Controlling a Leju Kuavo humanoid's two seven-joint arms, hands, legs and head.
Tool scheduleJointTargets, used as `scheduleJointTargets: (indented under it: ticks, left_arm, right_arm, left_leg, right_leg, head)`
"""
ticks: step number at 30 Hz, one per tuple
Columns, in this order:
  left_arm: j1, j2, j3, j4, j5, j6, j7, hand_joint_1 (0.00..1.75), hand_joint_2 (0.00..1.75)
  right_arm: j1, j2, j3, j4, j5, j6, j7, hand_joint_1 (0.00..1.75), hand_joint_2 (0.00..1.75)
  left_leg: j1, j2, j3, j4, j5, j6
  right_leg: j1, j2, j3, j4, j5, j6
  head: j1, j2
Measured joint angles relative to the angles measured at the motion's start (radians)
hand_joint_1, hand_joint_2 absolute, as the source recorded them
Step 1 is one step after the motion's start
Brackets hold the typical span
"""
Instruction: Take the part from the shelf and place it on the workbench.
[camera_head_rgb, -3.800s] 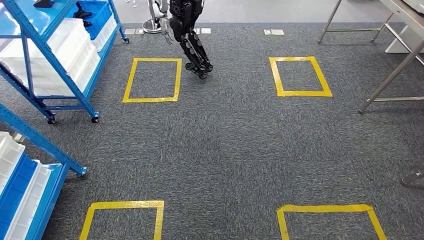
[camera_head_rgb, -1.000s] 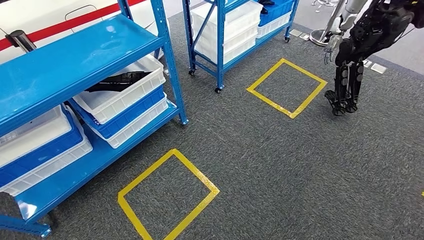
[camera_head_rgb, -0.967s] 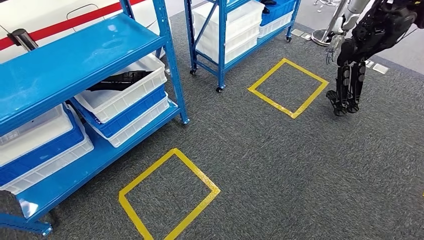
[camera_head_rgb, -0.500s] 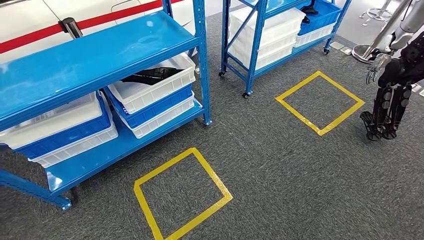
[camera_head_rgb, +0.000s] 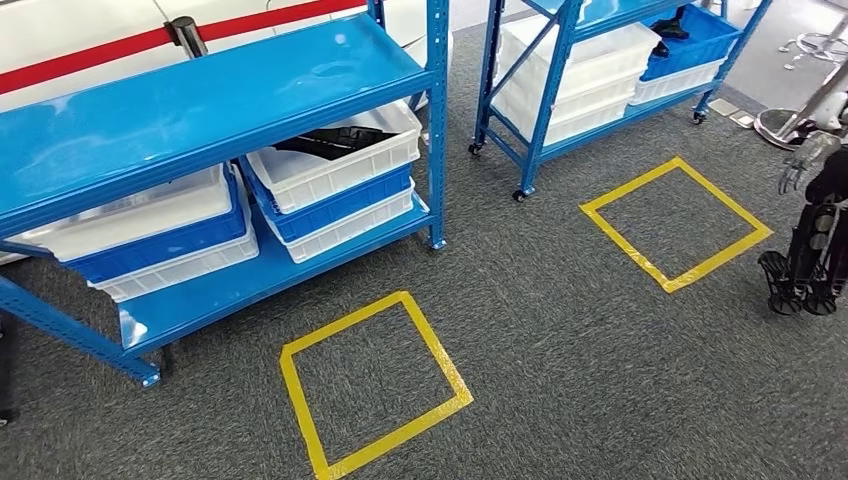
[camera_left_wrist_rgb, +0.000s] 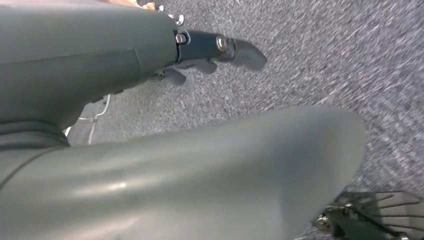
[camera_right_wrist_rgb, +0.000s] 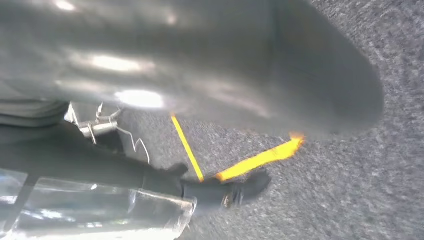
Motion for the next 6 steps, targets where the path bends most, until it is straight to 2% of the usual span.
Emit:
scheduleJointTargets:
  ticks: [2,3,6]
  left_arm:
    - [0.000,0.001,0.000,0.000,0.000,0.000,-0.001,0.00,0.00]
    - [0.002,0.000,0.000,0.000,-0.001,0.000,-0.001,0.00,0.00]
    - [0.003,-0.004,0.000,0.001,0.000,-0.001,-0.004,0.00,0.00]
  right_arm:
    - [-0.003,0.002,0.000,0.000,0.000,-0.002,0.000,0.00,0.00]
    - [-0.004,0.003,0.000,0.000,0.000,-0.002,0.000,0.00,0.00]
    - [-0.005,0.002,-0.001,-0.001,0.000,-0.004,0.000,0.00,0.00]
  left_leg:
    - [-0.005,-0.018,0.003,-0.011,0.002,0.003]
    - [-0.002,-0.029,0.010,-0.023,0.009,0.003]
    - [0.010,-0.057,0.024,-0.050,0.026,0.003]
  right_leg:
    - [0.000,-0.020,0.005,-0.005,-0.002,0.007]
    - [0.001,-0.017,0.006,-0.002,-0.005,0.010]
    - [0.000,0.048,-0.026,0.073,-0.043,0.009]
  head:
    - [-0.001,0.000]
    - [-0.001,0.000]
    - [0.004,0.000]
